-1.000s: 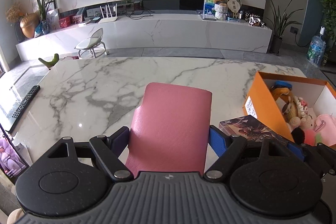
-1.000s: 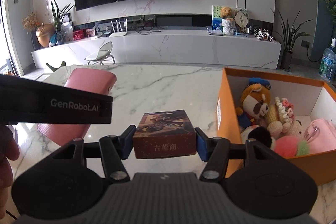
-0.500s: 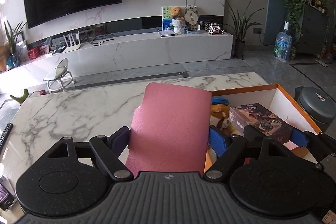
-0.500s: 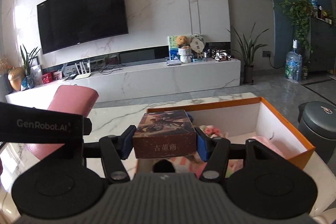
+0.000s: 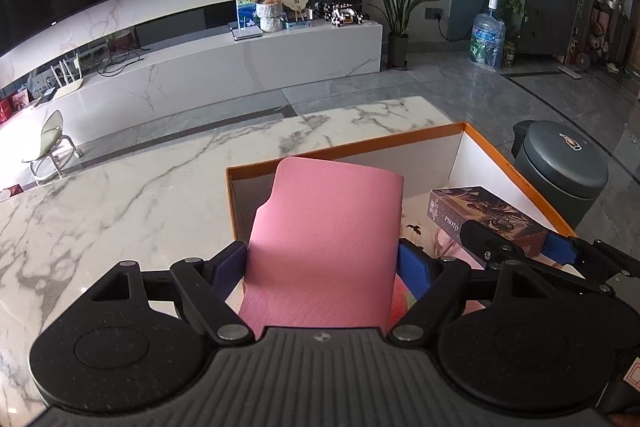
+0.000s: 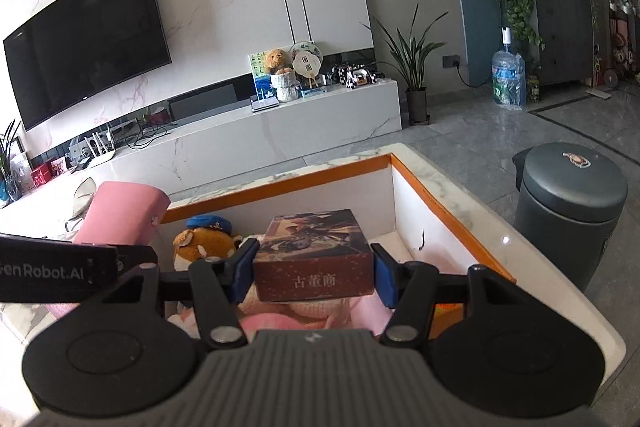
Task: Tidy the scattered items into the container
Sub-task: 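Lower the wallet and card box into the shoebox with both tools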
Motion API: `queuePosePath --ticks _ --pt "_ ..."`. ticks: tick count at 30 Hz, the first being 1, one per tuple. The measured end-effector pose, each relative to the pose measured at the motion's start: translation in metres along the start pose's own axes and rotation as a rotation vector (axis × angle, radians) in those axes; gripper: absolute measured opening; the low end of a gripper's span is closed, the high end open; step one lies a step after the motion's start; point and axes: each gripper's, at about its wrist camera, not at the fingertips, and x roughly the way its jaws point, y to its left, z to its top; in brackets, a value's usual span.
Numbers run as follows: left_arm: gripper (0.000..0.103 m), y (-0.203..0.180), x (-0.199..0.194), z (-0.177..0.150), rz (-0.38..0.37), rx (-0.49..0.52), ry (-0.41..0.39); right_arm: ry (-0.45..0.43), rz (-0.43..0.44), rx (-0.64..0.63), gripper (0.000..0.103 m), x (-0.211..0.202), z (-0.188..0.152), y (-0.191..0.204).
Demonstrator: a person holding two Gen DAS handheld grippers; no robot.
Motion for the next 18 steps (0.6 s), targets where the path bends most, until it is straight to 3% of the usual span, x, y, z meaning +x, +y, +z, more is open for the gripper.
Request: queuePosePath --ticks 6,18 --pt "0.093 0.001 0.021 -0.005 -0.005 -0.01 0.065 0.081 0.022 0.042 0.061 0.018 -0.01 -0.014" --pt "0.094 0.004 0.04 -0.008 -0.013 -0.037 0.144 0.132 0.004 -0.02 0.06 0.032 -0.006 -0.012"
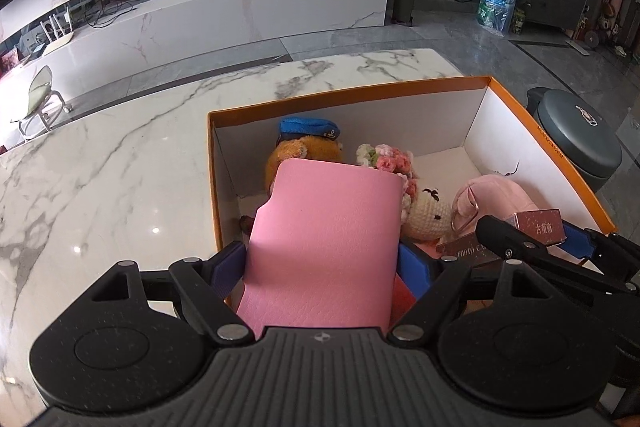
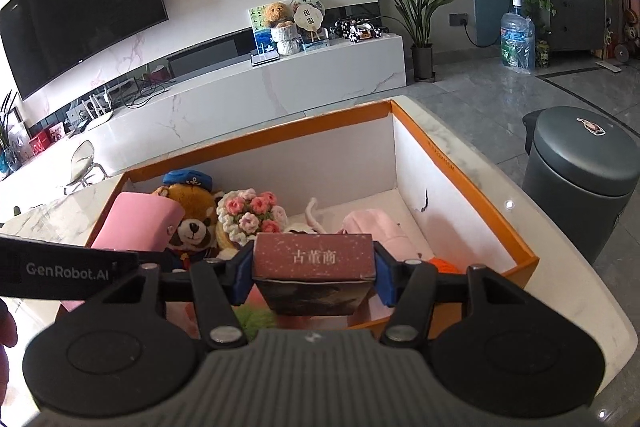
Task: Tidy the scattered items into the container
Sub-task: 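Lower the wallet and card box into the shoebox with both tools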
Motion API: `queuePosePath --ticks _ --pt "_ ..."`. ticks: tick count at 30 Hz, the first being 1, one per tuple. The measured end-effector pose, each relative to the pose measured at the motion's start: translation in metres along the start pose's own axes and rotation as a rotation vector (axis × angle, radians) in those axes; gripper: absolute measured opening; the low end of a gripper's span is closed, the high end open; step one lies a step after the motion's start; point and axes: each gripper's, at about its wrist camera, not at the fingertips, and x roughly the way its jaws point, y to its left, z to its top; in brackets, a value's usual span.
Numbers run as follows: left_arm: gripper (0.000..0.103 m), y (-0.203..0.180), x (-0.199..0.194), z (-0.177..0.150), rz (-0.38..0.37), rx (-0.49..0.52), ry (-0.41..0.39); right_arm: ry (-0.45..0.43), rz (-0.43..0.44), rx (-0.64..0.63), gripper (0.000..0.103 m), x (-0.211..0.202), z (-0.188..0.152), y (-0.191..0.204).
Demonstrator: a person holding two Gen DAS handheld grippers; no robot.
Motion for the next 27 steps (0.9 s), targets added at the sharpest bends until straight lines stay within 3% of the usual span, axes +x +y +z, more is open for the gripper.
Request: queuePosePath --ticks 18,27 --pt "0.096 -0.004 -0.005 0.003 -0.004 0.03 -0.04 0.014 -0.014 -0.017 0.061 0.003 0.001 0.003" --pt "0.092 0.0 0.012 0.007 -0.019 -0.006 -0.019 0.015 -0.012 -0.013 0.06 0.005 0.001 0.0"
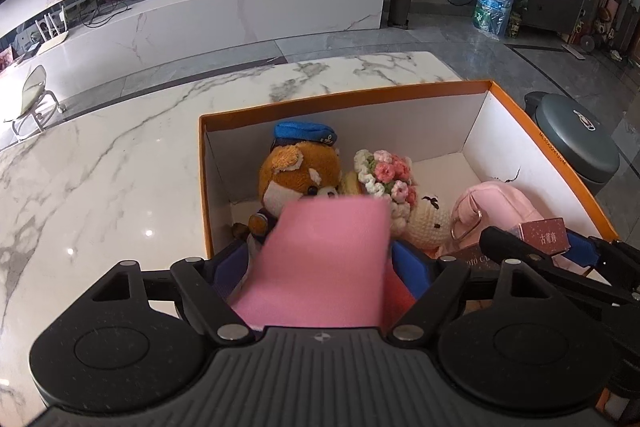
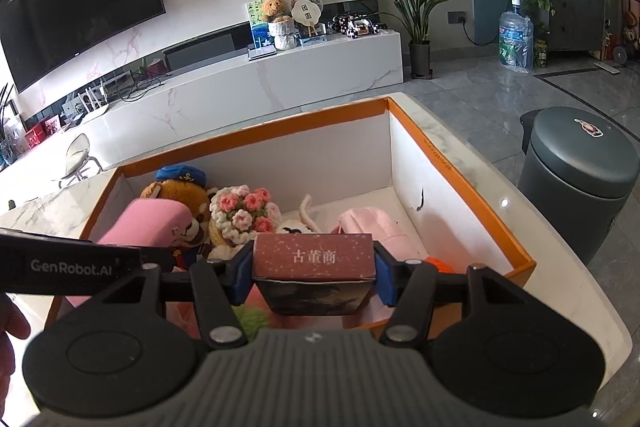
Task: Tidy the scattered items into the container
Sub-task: 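Lower the wallet and card box into the shoebox with both tools, then open both tools to release the wallet and card box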
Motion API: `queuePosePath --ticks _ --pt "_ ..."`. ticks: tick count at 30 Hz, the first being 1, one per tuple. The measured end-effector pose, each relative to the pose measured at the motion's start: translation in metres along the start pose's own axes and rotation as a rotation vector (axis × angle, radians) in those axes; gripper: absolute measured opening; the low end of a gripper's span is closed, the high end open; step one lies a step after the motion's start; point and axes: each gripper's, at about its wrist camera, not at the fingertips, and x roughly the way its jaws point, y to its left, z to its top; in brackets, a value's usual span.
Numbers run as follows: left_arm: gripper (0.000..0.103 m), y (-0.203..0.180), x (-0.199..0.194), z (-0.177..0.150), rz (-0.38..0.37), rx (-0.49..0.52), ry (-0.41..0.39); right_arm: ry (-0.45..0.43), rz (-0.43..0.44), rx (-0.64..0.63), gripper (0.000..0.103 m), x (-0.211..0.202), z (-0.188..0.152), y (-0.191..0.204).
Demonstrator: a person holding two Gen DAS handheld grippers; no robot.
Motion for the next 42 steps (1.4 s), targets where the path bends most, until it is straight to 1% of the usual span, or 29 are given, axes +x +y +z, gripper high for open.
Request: queuePosePath --ticks 5,10,15,21,22,24,28,32,36,40,42 --pt "0.092 -0.003 -0.003 0.005 0.009 0.026 -0.029 0.001 0.01 -0.001 0.06 0.0 0.0 -0.001" --pt "0.092 -0.002 -0.008 0.002 -0.015 -0.002 -0.034 0.01 0.002 -0.02 0.061 0.003 -0.001 0.002" --pt "0.092 -0.006 -0.013 0.001 0.024 0.003 -0.029 0.028 -0.001 -0.073 0.061 0.003 -0.003 0.01" --pt "0.092 -0.004 -0.024 -0.004 0.055 0.005 -0.041 0.015 -0.01 -0.051 0.061 -0.005 -0.004 0.01" --pt "0.092 -0.003 -0.026 -0.005 0.058 -0.001 -0.04 0.013 -0.015 -0.051 0.062 -0.007 -0.004 0.011" --pt "0.092 -0.002 -0.03 -0.006 0.063 -0.008 -0.04 0.008 -0.023 -0.052 0.068 -0.011 -0.005 0.012" --pt "0.092 -0.002 -0.04 -0.008 0.072 -0.009 -0.054 -0.016 -0.038 -0.048 0.072 -0.023 -0.005 0.012" --pt "0.092 -0.003 -0.053 -0.01 0.063 -0.01 -0.079 -0.04 -0.047 -0.043 0.072 -0.037 -0.003 0.012" --pt "0.092 -0.004 -0.069 -0.012 0.061 -0.008 -0.113 -0.071 -0.058 -0.045 0.075 -0.052 -0.001 0.015" --pt "0.092 -0.006 -0.086 -0.015 0.067 -0.007 -0.152 -0.084 -0.06 -0.033 0.077 -0.066 0.002 0.017" --pt "0.092 -0.006 -0.097 -0.017 0.064 -0.008 -0.186 -0.095 -0.058 -0.024 0.079 -0.076 0.005 0.017"
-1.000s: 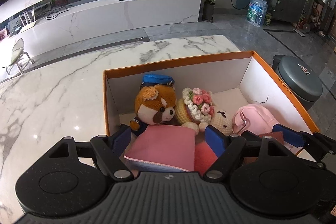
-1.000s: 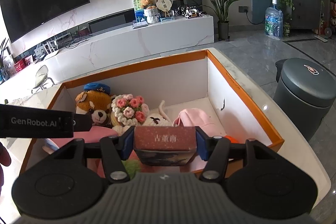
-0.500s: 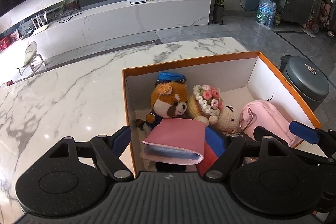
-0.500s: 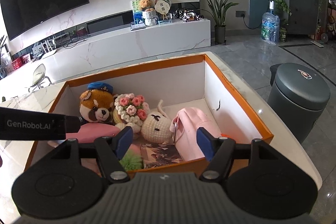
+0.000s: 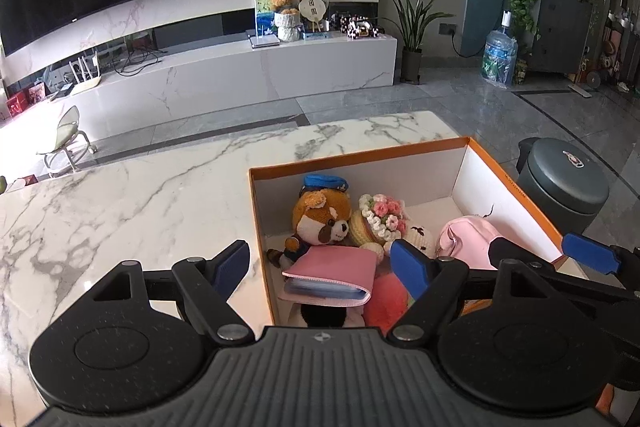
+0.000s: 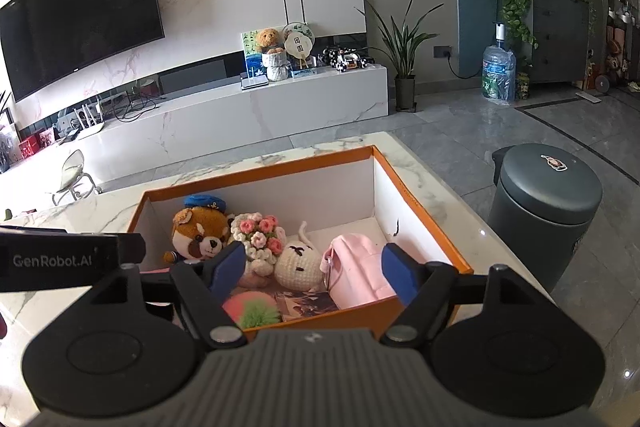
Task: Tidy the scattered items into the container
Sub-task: 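Open both tools to release the wallet and card box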
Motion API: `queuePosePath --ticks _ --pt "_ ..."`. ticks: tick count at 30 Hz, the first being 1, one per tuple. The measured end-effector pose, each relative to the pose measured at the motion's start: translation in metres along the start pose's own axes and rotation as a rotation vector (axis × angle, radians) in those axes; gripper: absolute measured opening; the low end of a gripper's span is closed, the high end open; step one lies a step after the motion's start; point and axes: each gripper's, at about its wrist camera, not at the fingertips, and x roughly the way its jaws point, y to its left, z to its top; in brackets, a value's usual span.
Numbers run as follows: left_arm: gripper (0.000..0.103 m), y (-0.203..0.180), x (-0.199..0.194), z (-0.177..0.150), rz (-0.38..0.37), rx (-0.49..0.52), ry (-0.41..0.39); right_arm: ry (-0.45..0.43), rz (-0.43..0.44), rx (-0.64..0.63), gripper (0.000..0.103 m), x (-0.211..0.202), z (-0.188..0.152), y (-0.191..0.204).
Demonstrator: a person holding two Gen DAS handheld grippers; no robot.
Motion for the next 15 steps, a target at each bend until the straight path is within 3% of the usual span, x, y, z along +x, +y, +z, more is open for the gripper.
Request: queuePosePath --ticks 15 --pt "0.093 0.01 -0.075 -0.007 0.016 -0.049 -0.191 -0.109 0.056 0.053 0.086 -0.083 0.029 0.011"
